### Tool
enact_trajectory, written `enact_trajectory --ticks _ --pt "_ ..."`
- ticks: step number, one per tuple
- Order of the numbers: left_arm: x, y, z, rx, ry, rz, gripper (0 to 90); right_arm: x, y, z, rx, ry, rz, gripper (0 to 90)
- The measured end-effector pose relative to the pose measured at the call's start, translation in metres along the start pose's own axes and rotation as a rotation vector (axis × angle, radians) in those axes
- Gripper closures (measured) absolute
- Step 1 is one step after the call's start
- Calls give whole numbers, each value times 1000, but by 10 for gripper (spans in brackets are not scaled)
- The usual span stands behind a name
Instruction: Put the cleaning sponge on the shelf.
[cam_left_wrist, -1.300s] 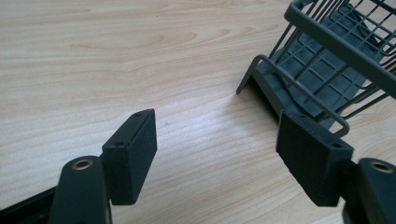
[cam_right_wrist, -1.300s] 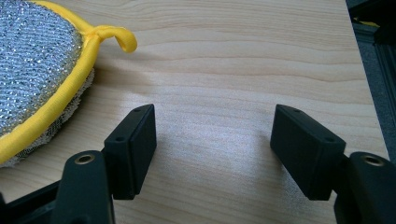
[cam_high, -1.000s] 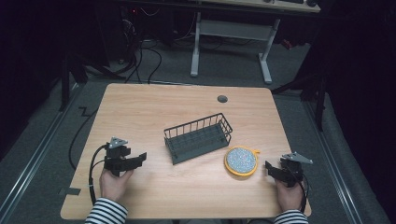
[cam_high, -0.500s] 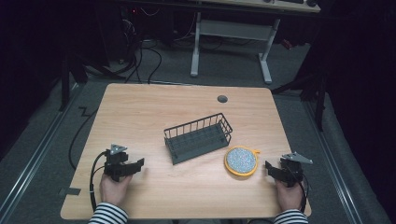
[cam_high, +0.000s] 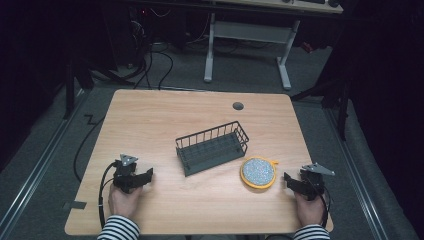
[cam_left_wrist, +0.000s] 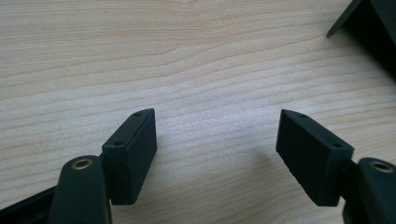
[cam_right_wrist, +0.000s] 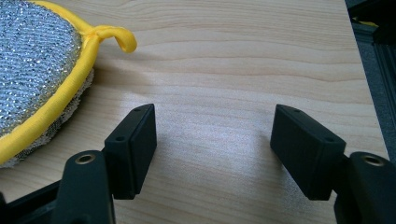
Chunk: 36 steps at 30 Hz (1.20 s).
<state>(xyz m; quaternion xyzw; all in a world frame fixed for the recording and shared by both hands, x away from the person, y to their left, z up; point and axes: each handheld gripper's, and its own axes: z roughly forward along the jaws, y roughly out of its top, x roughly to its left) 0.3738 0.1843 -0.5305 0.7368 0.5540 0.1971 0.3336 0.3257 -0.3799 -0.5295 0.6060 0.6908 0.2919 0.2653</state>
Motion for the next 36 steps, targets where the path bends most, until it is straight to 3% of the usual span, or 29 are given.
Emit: enact_trajectory --ticks 6,7,11,13,15,18,22,26,36 --pt "-1 -1 3 -16 32 42 294 -1 0 0 0 2 1 317" --pt "0 -4 5 -42 36 53 287 -1 0 0 0 6 6 313" --pt "1 -3 5 -42 40 53 294 -5 0 -1 -9 37 43 318" --pt "3 -2 7 -42 33 60 294 -4 0 -1 -9 23 43 324" --pt "4 -1 7 -42 35 59 294 1 0 0 0 -11 0 329" --pt "4 -1 7 -42 38 55 293 1 0 0 1 -7 5 325" --pt "4 -1 7 -42 35 53 294 -1 0 0 0 18 1 329" --pt "3 -1 7 -41 42 60 291 -3 7 -5 74 49 10 375" --pt "3 -1 7 -41 40 59 290 5 10 -9 60 63 3 386"
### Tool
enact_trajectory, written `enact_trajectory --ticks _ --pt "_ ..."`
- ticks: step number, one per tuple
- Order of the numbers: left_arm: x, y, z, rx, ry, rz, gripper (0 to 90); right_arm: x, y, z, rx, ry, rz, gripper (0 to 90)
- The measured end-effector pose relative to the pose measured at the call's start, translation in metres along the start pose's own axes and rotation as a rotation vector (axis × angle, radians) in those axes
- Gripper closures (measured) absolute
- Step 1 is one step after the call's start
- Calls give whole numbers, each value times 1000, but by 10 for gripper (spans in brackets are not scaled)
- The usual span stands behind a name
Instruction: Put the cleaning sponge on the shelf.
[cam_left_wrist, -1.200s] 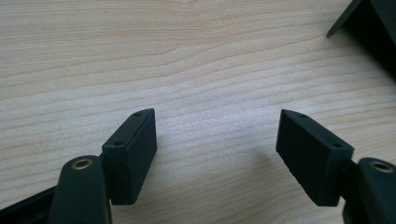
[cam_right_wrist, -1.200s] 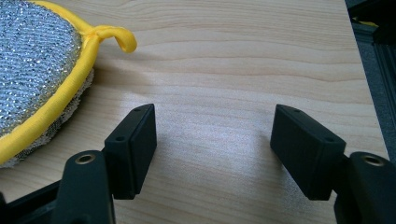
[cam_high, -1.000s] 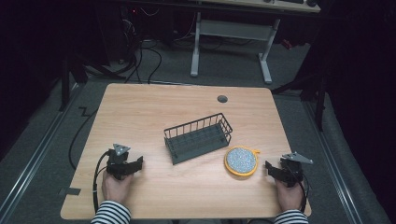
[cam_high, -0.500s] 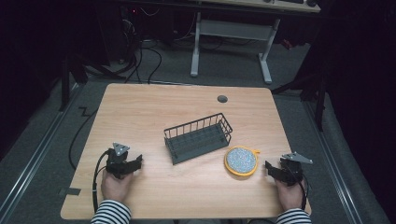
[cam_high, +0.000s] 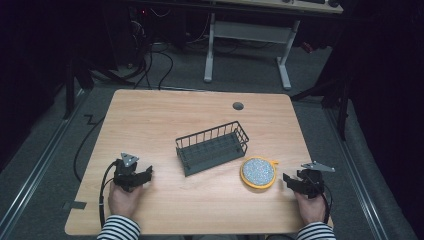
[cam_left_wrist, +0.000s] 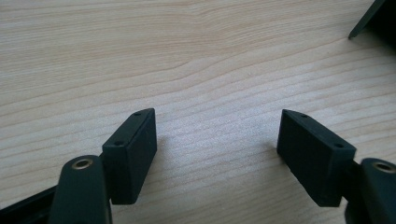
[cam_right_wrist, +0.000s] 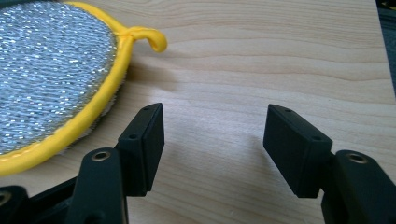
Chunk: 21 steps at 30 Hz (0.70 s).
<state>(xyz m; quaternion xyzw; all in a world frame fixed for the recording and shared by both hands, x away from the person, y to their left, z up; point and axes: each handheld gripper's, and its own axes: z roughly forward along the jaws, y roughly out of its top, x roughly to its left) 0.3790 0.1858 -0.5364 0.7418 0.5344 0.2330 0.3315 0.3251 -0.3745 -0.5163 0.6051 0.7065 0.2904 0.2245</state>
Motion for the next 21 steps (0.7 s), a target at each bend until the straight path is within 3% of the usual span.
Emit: enact_trajectory --ticks 4,7,9,21 --pt "0 0 0 0 0 0 289 2 -1 -3 -3 26 21 380" --pt "0 0 0 0 0 -2 289 4 -3 -8 -10 59 69 387" --pt "0 0 0 0 0 0 289 6 -5 -11 -9 70 68 390" --pt "0 0 0 0 1 -4 289 33 0 -23 -11 100 -18 378"
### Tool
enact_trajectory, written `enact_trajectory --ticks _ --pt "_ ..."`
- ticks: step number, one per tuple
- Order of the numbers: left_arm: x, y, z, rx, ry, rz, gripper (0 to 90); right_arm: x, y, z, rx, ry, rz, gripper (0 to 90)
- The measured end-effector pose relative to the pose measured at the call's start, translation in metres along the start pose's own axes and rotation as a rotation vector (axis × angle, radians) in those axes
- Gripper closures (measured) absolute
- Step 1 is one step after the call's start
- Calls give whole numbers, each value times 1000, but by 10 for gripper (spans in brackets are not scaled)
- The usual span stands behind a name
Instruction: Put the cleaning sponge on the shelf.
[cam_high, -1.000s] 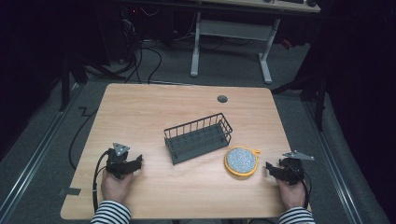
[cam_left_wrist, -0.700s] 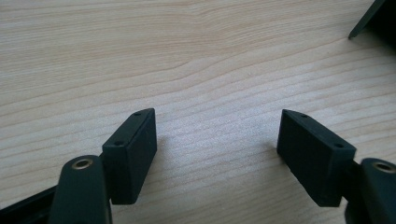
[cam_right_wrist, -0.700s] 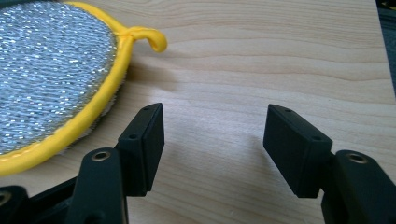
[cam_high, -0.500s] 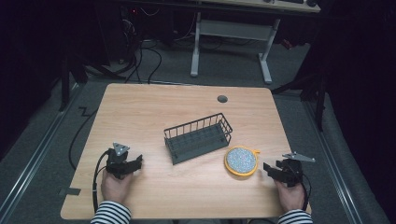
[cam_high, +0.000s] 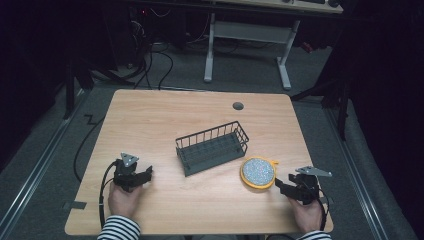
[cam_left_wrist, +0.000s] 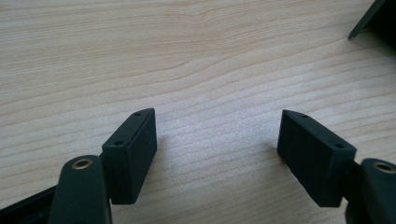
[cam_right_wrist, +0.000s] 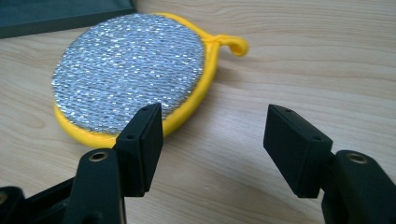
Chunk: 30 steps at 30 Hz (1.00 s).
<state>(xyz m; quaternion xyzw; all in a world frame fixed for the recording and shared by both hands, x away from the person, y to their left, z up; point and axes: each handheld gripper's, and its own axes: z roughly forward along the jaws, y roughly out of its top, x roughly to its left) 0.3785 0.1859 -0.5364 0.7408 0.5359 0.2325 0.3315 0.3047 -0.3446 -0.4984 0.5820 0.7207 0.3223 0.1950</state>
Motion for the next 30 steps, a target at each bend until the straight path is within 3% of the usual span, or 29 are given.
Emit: enact_trajectory --ticks 9,12,25,30 --pt "0 0 0 -2 2 -2 289 11 15 11 16 53 12 327" --pt "0 0 0 0 1 -2 289 13 21 18 48 51 -3 323" --pt "0 -1 -1 -1 1 -1 289 14 39 34 123 67 41 328" --pt "0 -1 -1 -1 1 -3 289 16 49 43 190 73 52 321"
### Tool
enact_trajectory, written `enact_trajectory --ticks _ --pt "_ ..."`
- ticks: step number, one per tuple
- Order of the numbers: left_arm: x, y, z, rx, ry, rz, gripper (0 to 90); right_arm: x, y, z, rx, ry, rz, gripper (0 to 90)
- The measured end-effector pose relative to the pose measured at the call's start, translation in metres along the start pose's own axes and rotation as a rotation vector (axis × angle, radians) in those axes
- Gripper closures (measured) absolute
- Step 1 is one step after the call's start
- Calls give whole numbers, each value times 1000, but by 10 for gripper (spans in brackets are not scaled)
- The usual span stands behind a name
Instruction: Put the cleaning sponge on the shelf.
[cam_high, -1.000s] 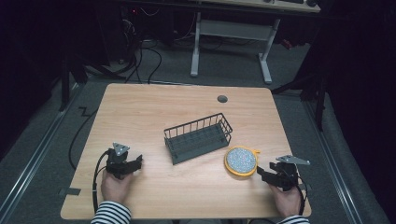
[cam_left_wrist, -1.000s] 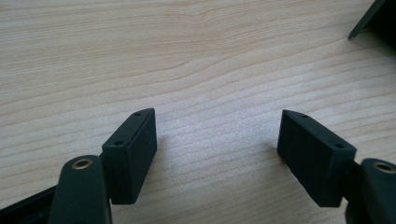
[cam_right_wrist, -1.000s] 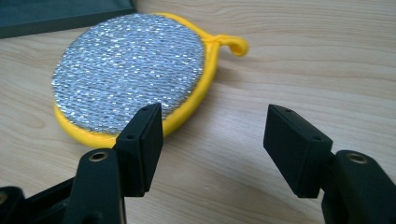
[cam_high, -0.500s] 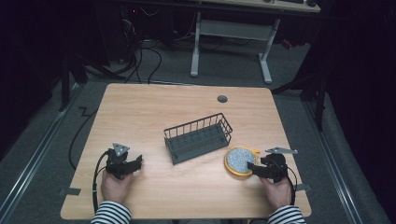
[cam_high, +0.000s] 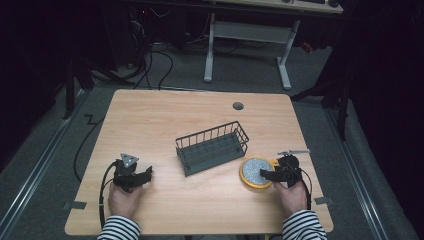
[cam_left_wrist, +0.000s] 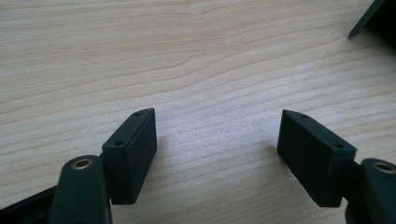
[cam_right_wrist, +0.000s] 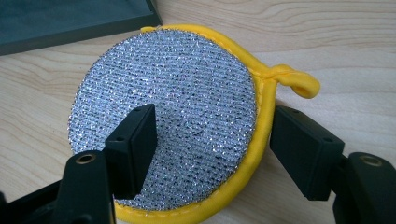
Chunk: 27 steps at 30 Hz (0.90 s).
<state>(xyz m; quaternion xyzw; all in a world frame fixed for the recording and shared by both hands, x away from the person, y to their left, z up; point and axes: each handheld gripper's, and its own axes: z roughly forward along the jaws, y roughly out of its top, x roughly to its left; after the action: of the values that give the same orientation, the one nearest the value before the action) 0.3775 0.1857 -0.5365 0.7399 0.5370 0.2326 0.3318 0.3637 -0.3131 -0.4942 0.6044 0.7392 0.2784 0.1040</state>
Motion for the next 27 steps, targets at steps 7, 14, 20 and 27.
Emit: enact_trajectory --ticks 7,14,20,27 --pt "0 0 0 0 1 0 289 1 12 10 84 39 -2 328" --pt "0 0 0 0 1 0 289 -1 17 12 123 77 -14 453" --pt "0 0 0 0 0 0 290 1 21 10 136 73 -60 663" --pt "0 0 0 0 0 -1 290 6 21 8 112 61 -107 786"
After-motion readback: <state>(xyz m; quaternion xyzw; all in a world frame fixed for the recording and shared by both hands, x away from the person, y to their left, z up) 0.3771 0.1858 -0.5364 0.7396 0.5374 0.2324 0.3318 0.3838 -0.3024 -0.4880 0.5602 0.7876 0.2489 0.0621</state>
